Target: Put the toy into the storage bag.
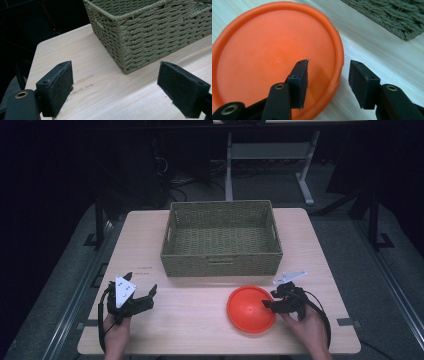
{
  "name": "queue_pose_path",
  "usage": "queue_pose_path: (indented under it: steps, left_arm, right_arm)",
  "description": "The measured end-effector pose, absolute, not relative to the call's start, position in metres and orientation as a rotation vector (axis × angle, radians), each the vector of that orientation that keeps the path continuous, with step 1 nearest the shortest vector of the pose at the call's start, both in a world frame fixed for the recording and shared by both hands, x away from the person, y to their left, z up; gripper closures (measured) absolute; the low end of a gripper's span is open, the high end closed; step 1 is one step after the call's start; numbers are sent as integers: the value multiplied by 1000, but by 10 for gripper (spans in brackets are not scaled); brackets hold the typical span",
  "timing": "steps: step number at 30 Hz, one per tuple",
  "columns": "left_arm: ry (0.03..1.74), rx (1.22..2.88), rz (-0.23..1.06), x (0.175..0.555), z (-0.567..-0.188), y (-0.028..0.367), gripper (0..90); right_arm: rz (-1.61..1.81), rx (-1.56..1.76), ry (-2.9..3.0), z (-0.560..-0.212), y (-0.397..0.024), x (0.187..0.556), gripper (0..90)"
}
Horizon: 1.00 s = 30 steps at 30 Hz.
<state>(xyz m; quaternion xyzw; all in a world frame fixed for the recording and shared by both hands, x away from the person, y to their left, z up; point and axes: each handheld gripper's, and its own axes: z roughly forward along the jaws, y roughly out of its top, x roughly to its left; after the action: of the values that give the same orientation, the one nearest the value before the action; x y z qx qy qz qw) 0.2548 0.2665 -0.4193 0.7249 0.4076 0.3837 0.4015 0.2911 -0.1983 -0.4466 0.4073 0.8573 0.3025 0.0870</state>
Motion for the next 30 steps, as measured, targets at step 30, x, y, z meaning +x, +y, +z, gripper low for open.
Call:
queue_pose_path:
  steps: [30]
  left_arm:
    - [1025,1838,970,252,-419,265,128]
  right_arm:
    - [926,1278,2563,-445,-201,292,713]
